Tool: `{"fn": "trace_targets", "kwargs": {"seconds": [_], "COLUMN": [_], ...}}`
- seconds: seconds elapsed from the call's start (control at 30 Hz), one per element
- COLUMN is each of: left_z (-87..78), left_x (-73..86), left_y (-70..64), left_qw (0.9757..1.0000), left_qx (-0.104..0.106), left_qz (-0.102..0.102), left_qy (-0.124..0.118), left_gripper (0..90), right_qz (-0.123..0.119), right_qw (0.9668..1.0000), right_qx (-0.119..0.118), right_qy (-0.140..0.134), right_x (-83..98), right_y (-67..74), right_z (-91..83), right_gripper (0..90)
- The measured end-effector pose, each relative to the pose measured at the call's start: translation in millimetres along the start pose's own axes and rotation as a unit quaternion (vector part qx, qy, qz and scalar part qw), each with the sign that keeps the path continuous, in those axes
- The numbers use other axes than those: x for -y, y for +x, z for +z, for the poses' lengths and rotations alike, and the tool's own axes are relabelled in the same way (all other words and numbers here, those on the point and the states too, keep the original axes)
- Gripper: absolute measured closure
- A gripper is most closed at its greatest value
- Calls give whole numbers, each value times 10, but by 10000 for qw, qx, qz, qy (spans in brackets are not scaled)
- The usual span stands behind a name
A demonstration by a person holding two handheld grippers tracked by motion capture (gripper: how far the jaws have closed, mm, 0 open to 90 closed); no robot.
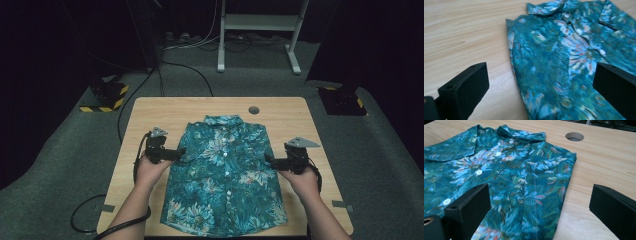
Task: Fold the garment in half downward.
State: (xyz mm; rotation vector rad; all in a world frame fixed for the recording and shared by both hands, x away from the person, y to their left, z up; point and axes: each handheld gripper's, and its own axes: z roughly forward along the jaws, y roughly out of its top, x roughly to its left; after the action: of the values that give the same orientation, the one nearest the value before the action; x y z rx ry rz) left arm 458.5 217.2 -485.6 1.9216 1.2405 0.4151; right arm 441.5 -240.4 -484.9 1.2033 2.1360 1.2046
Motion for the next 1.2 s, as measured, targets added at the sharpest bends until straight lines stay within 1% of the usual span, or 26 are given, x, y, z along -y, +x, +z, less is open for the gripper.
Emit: {"fn": "trace_targets", "kwargs": {"seconds": [0.07,0.2,0.27,0.43,0.53,0.63,0.7,0.8,0.83,0.9,1.0,1.07,1.13,1.17,1.2], "left_z": [89,247,316,447,517,605,662,725,743,782,826,850,867,877,882], "left_x": [-7,-7,-6,-7,-22,-50,-74,-117,-129,-153,-180,-194,-210,-218,-222], "left_y": [34,116,153,207,230,267,287,301,304,303,302,308,310,307,307], "left_qw": [10000,9998,9995,9993,9994,9991,9990,9990,9988,9987,9985,9981,9980,9980,9981], "left_qx": [-25,-6,61,44,25,19,19,-26,-18,-34,-50,-76,-102,-95,-100], "left_qz": [-46,-204,-285,-348,-326,-371,-371,-368,-411,-407,-421,-478,-494,-490,-470], "left_qy": [51,80,95,140,149,202,234,269,263,308,342,368,389,382,397], "left_gripper": [8,19,39,56,61,63,66,71,71,76,87,105,115,126,136], "right_qz": [18,38,53,136,211,174,204,208,167,164,330,410,407,453,436], "right_qw": [10000,9999,9998,9996,9994,9992,9989,9988,9986,9983,9976,9969,9965,9962,9963], "right_qx": [-4,-6,13,35,44,107,138,152,183,248,295,336,357,356,343], "right_qy": [42,121,183,241,268,348,390,423,457,505,534,578,632,651,657], "right_x": [-6,-30,-49,-109,-136,-162,-178,-188,-190,-196,-199,-198,-192,-188,-180], "right_y": [-9,-46,-71,-157,-191,-205,-216,-226,-230,-262,-339,-375,-398,-401,-407], "right_z": [82,251,333,522,622,738,803,875,899,936,975,996,1017,1027,1039], "right_gripper": [33,39,44,57,70,81,86,96,96,98,116,143,151,160,177]}}
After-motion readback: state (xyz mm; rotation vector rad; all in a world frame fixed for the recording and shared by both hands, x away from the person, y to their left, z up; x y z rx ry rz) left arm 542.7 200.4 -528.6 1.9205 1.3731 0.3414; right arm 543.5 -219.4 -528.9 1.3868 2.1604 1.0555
